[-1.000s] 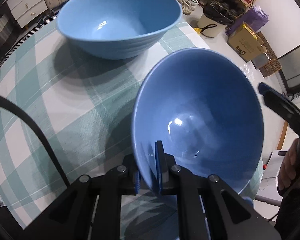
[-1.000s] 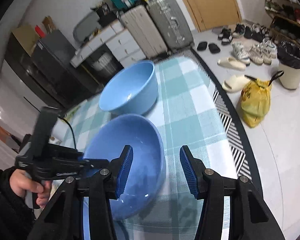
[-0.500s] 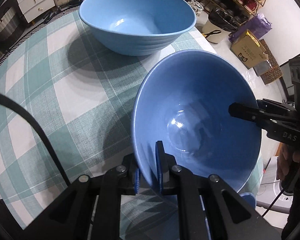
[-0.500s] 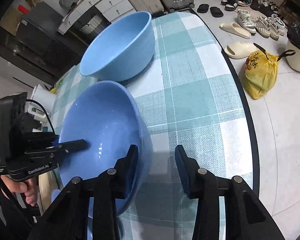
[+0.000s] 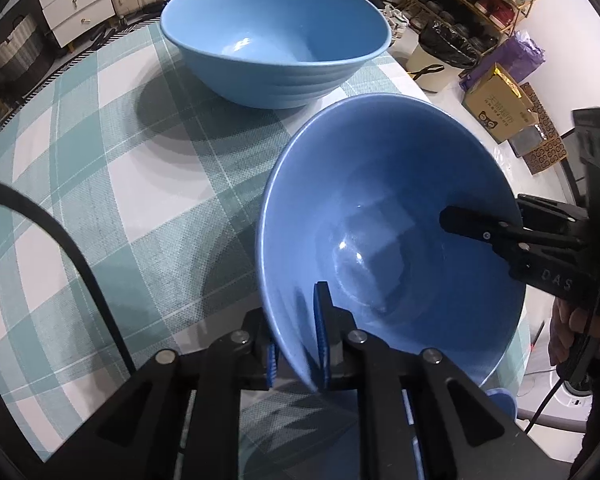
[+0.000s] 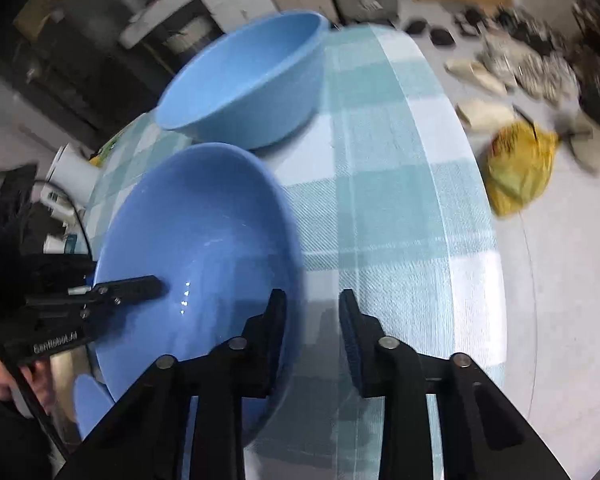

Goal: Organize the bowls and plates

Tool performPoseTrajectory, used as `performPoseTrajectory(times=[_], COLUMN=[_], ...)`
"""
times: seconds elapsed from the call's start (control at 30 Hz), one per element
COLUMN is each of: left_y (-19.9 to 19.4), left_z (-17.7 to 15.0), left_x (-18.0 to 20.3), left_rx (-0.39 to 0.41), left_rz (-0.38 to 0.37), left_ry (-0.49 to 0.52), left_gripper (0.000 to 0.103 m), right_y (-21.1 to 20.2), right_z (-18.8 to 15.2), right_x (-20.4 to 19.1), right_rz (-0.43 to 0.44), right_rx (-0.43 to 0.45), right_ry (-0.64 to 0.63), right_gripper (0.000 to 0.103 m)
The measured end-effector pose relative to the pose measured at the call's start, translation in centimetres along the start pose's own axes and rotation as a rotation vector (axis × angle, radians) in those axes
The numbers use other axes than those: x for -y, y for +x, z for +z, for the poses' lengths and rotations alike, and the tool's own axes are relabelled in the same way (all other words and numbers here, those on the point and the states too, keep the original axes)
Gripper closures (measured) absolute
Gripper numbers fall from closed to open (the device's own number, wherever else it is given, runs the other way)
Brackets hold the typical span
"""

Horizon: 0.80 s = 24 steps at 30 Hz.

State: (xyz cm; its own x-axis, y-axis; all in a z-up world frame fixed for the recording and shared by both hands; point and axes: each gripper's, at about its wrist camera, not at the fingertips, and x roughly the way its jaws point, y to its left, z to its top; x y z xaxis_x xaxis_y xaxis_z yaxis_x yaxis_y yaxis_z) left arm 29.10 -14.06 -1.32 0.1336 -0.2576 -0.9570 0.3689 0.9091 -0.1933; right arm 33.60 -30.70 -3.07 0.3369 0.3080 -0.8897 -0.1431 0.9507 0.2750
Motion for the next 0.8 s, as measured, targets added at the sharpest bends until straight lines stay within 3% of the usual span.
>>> performPoseTrajectory(times=[0.1, 0.27, 0.8], left_y=[0.1, 0.7, -0.9], left_z=[-0.1, -0.1, 0.9], left_x=[-0.1, 0.0, 0.5], left_rx=[0.015, 0.002, 0.019], left_rz=[0.026, 0.0, -0.016], left_ry=[-0.019, -0.041, -0.065], left_gripper=[0.087, 0.088, 0.088], right_y=[0.2, 0.7, -0.7], right_z=[-0.2, 0.1, 1.6], right_x=[-0.6, -0.9, -0.8], right_rz=[-0.002, -0.037, -0.045], right_rx=[-0.014, -0.034, -0.028], right_ry=[-0.009, -0.015, 0.051], right_gripper=[0.09, 0.095, 0.098])
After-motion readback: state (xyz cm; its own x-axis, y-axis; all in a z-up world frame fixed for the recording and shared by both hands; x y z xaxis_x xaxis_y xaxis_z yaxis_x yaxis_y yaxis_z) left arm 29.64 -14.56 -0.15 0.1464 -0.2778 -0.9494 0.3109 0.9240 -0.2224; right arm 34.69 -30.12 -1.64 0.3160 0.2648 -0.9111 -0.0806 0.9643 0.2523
